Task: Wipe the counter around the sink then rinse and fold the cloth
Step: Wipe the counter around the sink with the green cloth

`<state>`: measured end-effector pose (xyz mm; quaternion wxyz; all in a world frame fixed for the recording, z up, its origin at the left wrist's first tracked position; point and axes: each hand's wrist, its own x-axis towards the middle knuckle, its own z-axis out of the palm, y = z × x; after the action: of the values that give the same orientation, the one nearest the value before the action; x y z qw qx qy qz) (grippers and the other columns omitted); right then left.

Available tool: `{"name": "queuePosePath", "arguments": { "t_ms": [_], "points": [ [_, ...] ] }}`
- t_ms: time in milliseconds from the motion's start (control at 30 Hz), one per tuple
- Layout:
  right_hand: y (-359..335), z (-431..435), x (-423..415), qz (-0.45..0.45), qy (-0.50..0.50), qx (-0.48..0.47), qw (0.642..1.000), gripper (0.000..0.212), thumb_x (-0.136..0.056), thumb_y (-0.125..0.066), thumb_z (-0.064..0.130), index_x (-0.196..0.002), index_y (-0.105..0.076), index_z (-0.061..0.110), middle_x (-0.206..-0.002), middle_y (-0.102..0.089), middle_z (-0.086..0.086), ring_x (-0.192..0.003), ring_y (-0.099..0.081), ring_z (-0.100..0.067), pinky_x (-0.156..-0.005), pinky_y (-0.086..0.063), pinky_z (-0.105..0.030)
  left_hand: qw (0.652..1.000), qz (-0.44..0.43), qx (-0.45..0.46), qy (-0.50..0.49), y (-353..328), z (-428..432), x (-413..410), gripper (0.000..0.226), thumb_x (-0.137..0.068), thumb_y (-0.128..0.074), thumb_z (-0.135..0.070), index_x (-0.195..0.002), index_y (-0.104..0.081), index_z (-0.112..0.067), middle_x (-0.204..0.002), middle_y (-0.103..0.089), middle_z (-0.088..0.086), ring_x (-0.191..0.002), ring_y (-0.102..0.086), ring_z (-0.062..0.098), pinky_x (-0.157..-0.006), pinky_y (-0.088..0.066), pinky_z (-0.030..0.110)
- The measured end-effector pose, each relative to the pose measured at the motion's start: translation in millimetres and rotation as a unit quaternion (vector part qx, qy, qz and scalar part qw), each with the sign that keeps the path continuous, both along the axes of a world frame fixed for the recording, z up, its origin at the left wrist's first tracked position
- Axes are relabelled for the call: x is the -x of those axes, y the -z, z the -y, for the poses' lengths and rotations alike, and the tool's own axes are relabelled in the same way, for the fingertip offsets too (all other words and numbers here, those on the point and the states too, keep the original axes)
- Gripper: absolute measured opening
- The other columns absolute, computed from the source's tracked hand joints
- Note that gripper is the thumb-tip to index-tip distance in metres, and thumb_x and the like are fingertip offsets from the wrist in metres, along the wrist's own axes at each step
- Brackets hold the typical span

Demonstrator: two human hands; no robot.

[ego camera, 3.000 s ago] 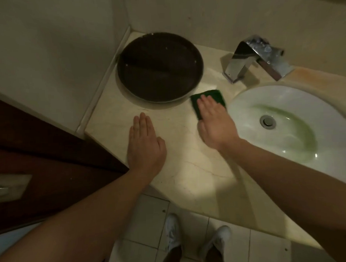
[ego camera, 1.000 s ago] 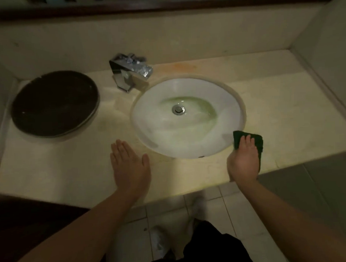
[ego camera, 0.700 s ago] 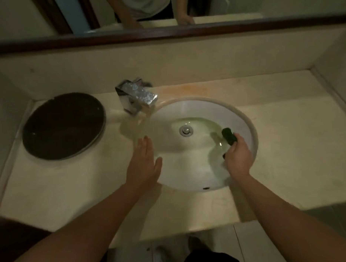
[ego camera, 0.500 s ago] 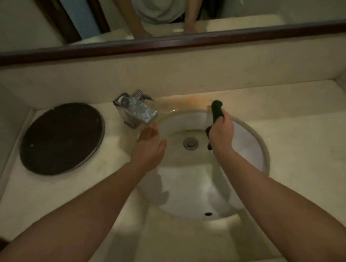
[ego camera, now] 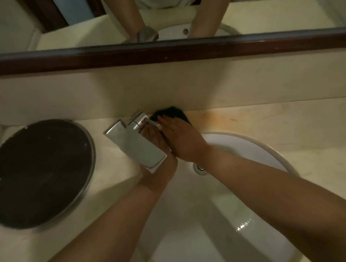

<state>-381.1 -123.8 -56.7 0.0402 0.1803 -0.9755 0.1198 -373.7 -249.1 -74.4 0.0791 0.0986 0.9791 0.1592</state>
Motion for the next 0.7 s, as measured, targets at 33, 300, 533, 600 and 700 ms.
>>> {"name": "queuePosePath", "arguments": {
  "t_ms": [33,300,533,600,700],
  "points": [
    [-3.5,-2.9,2.2,0.013,0.002,0.004,1.000,0.050,-0.091,-0.051,0.026,-0.134,-0.054,0.002,-0.141,-0.053,-0.017,-0.129,-0.051,-0.030,-0.114,-0.023,-0.033,1.000,0.014,0.004,0.007,6.9,-2.3,-0.8,0.063,-0.086,-0.053,-0.021,-0.139,-0.038,0.009,-0.138,-0.046,0.033,-0.128,-0.046,0.048,-0.108,-0.033,0.061],
    [-27.6,-90.6,-44.1,0.055,0.178,-0.027,0.982,0.060,-0.092,-0.047,0.011,-0.150,-0.031,0.010,-0.155,-0.035,-0.009,-0.141,-0.035,-0.025,-0.118,-0.017,-0.033,0.999,0.001,0.044,0.005,-27.6,-22.7,-6.5,0.084,-0.078,-0.053,-0.044,-0.135,-0.039,0.017,-0.136,-0.046,0.037,-0.123,-0.049,0.050,-0.101,-0.038,0.063],
    [-20.4,-118.3,-77.5,0.056,0.358,-0.045,0.931,0.057,-0.100,-0.027,0.031,-0.149,-0.028,0.002,-0.157,-0.028,-0.015,-0.146,-0.025,-0.029,-0.119,-0.012,-0.036,0.999,-0.004,0.022,-0.042,-15.8,-34.6,10.4,0.083,-0.081,-0.029,-0.044,-0.144,-0.030,0.009,-0.149,-0.029,0.035,-0.129,-0.037,0.050,-0.111,-0.022,0.058],
    [-22.8,-84.7,-67.0,0.046,0.281,-0.031,0.958,0.056,-0.098,-0.031,0.030,-0.145,-0.037,0.001,-0.152,-0.037,-0.017,-0.142,-0.033,-0.031,-0.116,-0.016,-0.035,0.999,-0.010,0.025,-0.041,-14.9,-35.3,10.2,0.079,-0.084,-0.036,-0.040,-0.145,-0.027,0.009,-0.149,-0.028,0.036,-0.131,-0.035,0.050,-0.112,-0.020,0.057],
    [-22.2,-49.6,-38.4,0.073,0.164,-0.047,0.983,0.055,-0.096,-0.035,0.026,-0.147,-0.036,0.003,-0.154,-0.036,-0.014,-0.143,-0.032,-0.030,-0.118,-0.018,-0.038,0.999,-0.016,0.027,-0.037,-11.5,-33.8,9.9,0.079,-0.088,-0.056,-0.034,-0.145,-0.025,0.010,-0.147,-0.029,0.038,-0.132,-0.034,0.051,-0.112,-0.017,0.056]
  ]
}}
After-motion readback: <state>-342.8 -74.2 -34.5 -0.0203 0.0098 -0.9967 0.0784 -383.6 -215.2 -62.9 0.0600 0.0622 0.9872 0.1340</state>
